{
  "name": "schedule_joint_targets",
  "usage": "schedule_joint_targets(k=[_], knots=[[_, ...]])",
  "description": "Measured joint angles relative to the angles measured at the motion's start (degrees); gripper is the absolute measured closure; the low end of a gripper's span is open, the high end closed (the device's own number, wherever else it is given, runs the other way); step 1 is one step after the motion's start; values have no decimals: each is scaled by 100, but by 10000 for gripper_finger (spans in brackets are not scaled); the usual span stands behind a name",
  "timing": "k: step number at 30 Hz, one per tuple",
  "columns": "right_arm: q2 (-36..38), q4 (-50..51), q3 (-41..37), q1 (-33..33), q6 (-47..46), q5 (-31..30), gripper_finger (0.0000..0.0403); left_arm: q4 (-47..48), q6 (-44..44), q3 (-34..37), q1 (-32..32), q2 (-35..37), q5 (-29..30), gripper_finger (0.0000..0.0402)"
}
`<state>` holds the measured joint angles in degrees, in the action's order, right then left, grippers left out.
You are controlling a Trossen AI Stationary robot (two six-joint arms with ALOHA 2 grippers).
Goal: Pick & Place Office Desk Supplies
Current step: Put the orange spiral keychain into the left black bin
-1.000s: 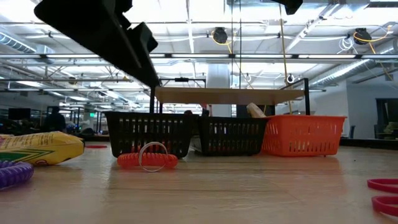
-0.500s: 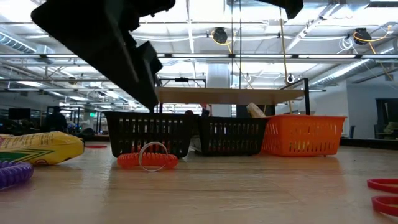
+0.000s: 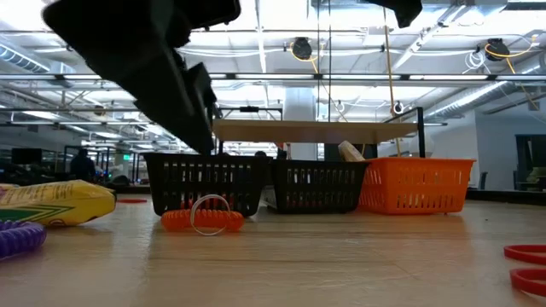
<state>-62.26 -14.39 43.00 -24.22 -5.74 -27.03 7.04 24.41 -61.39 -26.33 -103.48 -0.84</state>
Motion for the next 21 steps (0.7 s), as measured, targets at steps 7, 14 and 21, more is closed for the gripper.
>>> schedule_joint_targets(k=[7, 14, 21], knots=[[0, -3, 2, -64, -9, 2, 232, -127, 150, 3, 7, -392, 4, 211], [0, -98, -108, -64, -109, 4, 232, -216, 441, 3, 33, -672, 43, 211], [-2, -169, -140, -67, -109, 4, 232, -427, 454, 3, 33, -695, 406, 280]])
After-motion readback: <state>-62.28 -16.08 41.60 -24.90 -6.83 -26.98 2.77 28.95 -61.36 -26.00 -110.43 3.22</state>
